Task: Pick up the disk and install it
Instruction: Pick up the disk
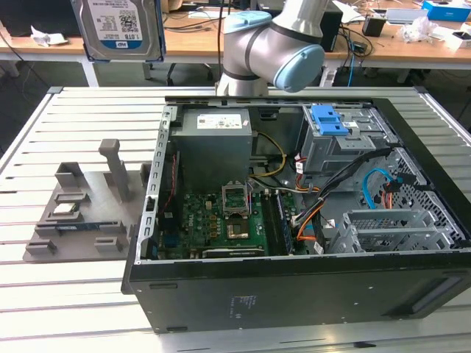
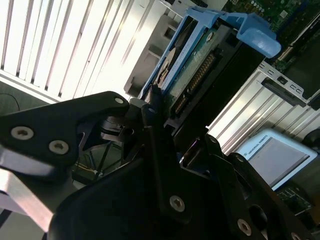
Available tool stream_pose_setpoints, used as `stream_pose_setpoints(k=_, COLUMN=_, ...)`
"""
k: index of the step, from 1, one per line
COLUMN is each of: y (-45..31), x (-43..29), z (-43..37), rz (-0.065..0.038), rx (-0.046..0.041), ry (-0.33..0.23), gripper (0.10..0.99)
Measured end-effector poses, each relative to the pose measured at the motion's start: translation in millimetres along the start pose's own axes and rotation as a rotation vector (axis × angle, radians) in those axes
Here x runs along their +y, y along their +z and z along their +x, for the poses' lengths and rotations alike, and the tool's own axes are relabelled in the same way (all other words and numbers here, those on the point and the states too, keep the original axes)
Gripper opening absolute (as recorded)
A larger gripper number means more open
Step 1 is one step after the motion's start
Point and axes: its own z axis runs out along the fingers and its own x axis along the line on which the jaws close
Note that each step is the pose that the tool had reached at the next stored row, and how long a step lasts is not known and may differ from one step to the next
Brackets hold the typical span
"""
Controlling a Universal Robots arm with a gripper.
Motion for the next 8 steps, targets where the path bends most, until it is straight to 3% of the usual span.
stream_pose_setpoints(k=6, y=0.4, x=-10.7, z=0.0, rz=0.000, rx=0.0000, ry=0.000, gripper=0.365)
stream_pose_setpoints(k=8, y=0.9, x=-18.0, z=0.0, rz=0.000, rx=0.0000, ry=0.000, gripper=0.365)
